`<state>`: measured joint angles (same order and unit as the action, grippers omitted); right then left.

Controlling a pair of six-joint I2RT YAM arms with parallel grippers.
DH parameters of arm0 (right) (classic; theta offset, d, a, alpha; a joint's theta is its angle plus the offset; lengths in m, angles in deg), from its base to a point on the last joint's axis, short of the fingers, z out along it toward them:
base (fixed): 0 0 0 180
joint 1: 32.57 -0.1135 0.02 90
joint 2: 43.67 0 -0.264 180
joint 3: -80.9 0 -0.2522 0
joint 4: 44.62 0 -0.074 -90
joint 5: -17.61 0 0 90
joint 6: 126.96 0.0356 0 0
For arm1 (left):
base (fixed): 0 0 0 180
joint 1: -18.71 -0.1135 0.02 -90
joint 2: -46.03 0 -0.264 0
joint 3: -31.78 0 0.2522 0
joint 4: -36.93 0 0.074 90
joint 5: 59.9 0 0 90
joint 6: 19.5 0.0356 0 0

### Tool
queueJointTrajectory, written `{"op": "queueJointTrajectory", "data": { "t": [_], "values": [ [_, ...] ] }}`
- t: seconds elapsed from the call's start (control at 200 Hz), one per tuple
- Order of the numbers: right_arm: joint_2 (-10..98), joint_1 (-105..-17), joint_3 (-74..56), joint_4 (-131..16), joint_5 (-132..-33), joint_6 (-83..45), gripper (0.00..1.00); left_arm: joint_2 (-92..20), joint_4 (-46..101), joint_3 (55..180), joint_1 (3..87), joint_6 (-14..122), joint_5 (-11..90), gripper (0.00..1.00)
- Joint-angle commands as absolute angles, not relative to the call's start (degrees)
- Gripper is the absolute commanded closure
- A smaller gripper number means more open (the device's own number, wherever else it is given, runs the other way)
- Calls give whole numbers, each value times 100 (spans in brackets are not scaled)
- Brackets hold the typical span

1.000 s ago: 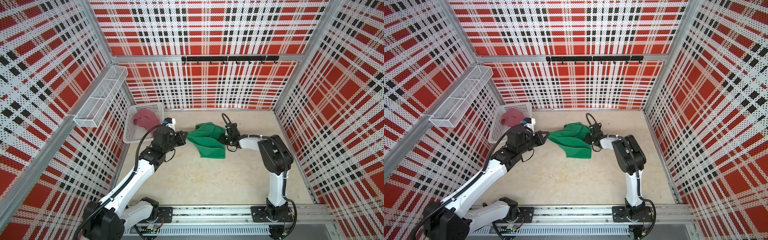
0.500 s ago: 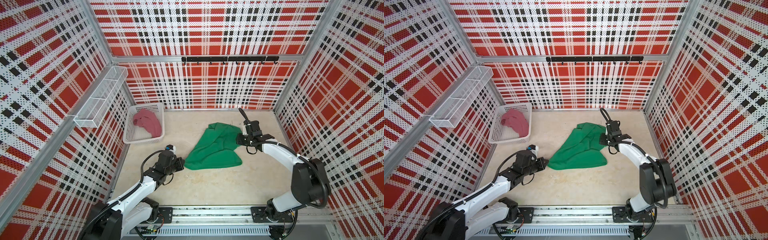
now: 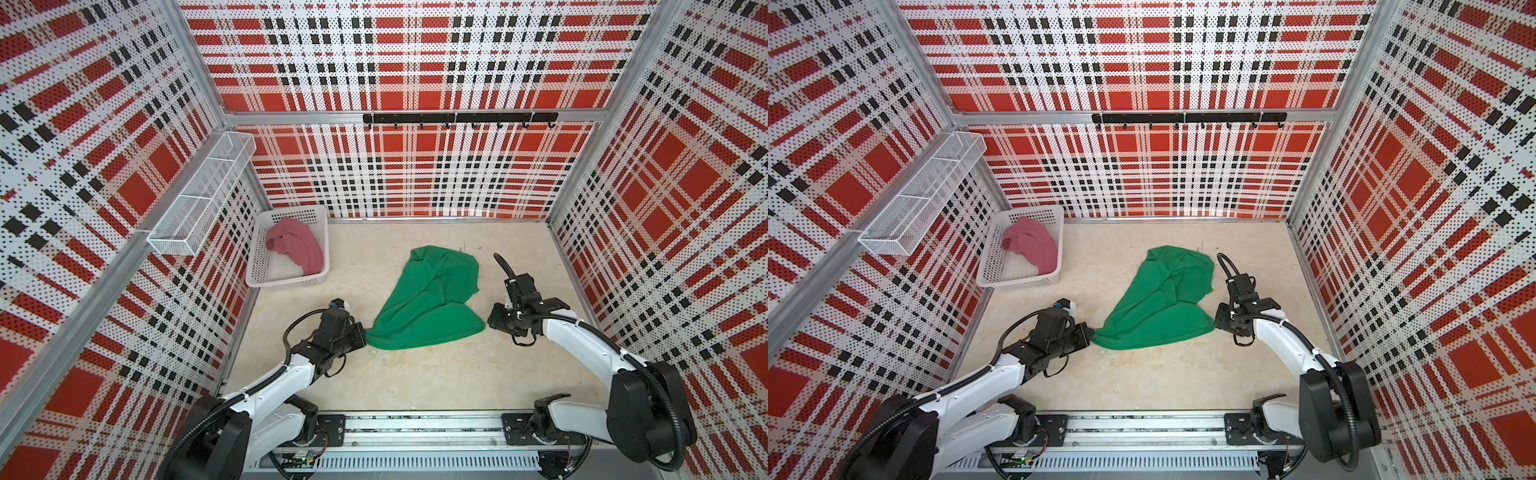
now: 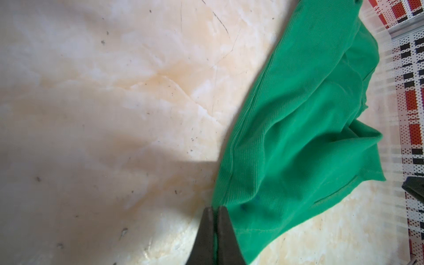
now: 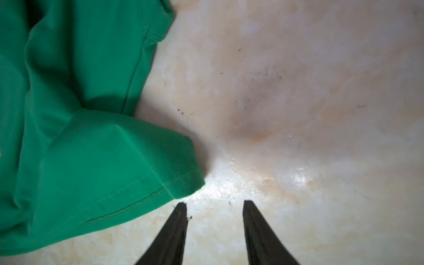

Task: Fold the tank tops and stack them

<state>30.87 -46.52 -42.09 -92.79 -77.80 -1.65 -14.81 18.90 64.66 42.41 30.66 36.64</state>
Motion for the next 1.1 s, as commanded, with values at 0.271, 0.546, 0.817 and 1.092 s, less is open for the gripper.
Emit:
{"op": "queueJointTrajectory", "data": {
  "t": [0.271, 0.546, 0.817, 1.092],
  "values": [
    [3800, -4658, -4289, -8610, -8473, -154, 49, -1571, 2027, 6646, 4226, 3058, 3528, 100],
    [3827, -4660, -4406, -8470, -8527, -114, 86, -1597, 2021, 6744, 4219, 3094, 3482, 100],
    [3017, -4663, -2991, -9719, -7701, -700, 100, -1566, 2217, 8425, 3960, 3189, 3266, 100],
    [3042, -4657, -264, -10258, -7337, -1589, 100, -2710, 1340, 12324, 3761, 4644, 3001, 100]
  ]
}}
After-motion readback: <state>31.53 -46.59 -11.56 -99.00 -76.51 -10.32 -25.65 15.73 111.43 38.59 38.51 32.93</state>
